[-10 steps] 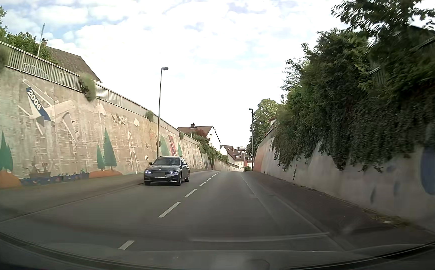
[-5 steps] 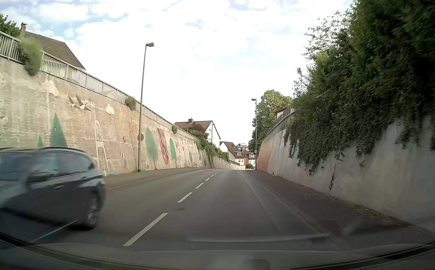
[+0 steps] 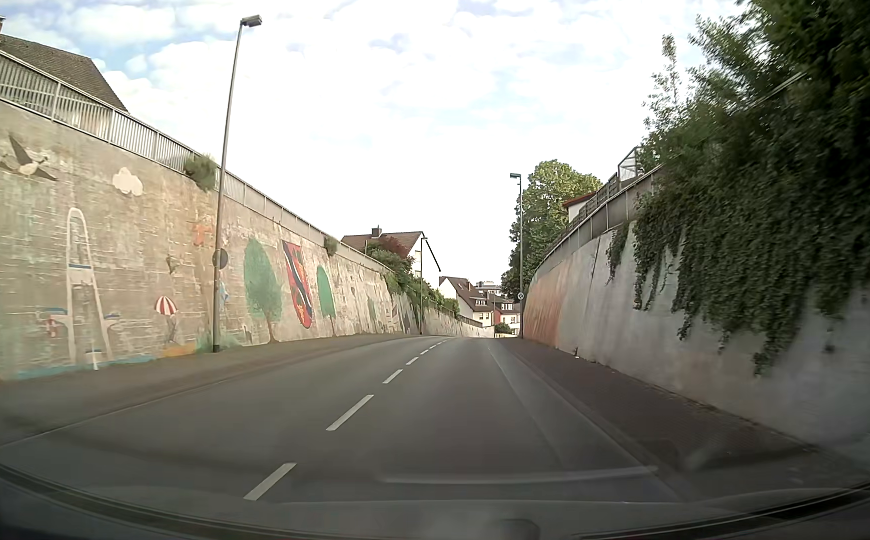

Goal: Follow the waypoints while adhering to traffic rules and regulations

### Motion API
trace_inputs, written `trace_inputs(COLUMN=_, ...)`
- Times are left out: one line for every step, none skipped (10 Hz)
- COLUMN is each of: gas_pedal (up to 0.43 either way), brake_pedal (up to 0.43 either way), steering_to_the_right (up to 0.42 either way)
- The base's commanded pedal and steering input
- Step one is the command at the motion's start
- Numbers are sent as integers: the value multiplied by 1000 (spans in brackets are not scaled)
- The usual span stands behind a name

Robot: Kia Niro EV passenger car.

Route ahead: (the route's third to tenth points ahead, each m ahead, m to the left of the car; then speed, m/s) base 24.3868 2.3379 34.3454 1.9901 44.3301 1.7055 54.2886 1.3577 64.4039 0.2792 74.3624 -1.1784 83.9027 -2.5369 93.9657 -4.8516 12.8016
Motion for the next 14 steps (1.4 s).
trace_inputs(gas_pedal=0, brake_pedal=18, steering_to_the_right=-1)
trace_inputs(gas_pedal=0, brake_pedal=18, steering_to_the_right=-1)
trace_inputs(gas_pedal=0, brake_pedal=18, steering_to_the_right=-1)
trace_inputs(gas_pedal=0, brake_pedal=18, steering_to_the_right=-1)
trace_inputs(gas_pedal=0, brake_pedal=18, steering_to_the_right=-1)
trace_inputs(gas_pedal=0, brake_pedal=18, steering_to_the_right=0)
trace_inputs(gas_pedal=0, brake_pedal=18, steering_to_the_right=0)
trace_inputs(gas_pedal=0, brake_pedal=18, steering_to_the_right=1)
trace_inputs(gas_pedal=0, brake_pedal=12, steering_to_the_right=2)
trace_inputs(gas_pedal=0, brake_pedal=12, steering_to_the_right=4)
trace_inputs(gas_pedal=0, brake_pedal=18, steering_to_the_right=4)
trace_inputs(gas_pedal=0, brake_pedal=18, steering_to_the_right=5)
trace_inputs(gas_pedal=0, brake_pedal=18, steering_to_the_right=5)
trace_inputs(gas_pedal=0, brake_pedal=18, steering_to_the_right=5)
